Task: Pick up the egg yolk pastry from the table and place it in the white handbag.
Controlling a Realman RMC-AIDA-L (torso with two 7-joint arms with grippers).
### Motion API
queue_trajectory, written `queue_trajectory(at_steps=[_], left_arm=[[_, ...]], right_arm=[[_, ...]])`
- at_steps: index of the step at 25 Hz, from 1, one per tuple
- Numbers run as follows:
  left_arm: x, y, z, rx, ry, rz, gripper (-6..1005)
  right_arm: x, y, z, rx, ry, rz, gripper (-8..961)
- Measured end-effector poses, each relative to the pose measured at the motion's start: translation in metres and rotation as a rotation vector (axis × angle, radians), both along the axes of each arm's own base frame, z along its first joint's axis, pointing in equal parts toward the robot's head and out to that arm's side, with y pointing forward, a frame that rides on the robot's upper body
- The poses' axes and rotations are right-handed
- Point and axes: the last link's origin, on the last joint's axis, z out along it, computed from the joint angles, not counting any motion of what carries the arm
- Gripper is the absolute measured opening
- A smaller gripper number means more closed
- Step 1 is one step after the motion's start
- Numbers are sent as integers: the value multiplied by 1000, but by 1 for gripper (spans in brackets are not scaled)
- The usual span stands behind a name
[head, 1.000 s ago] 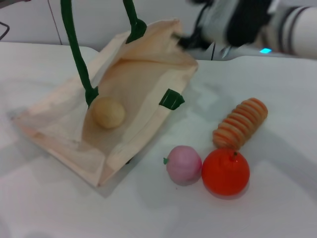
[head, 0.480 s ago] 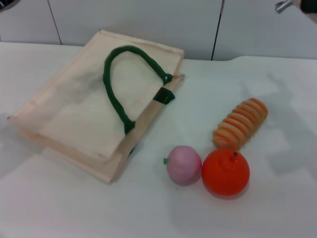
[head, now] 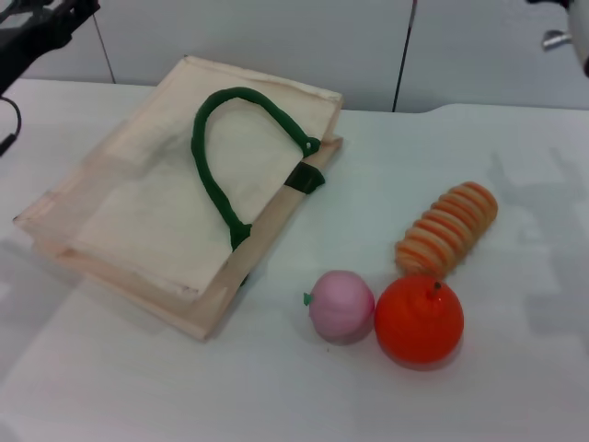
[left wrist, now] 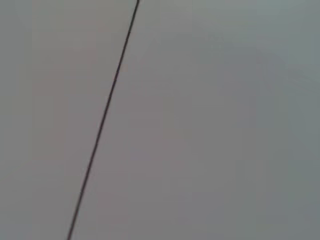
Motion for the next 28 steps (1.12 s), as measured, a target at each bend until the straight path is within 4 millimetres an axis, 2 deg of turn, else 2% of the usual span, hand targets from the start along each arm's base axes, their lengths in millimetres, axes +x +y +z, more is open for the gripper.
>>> queue_trajectory(at_steps=[8,15,22,28], left_arm=[[-9,-2,-21,120,95,43,847],[-10,-6,-30,203,177,52,848],[-5,-9,-45,267,251,55,848],[-7,-16,-54,320,287,90,847]], right_arm=[[46,-2,-3,-72,216,67,881],[78,-12,2,-120,297,164,882],[115,-24,26,-45,434,128,882],[132,-28,34,-11,449,76,882]])
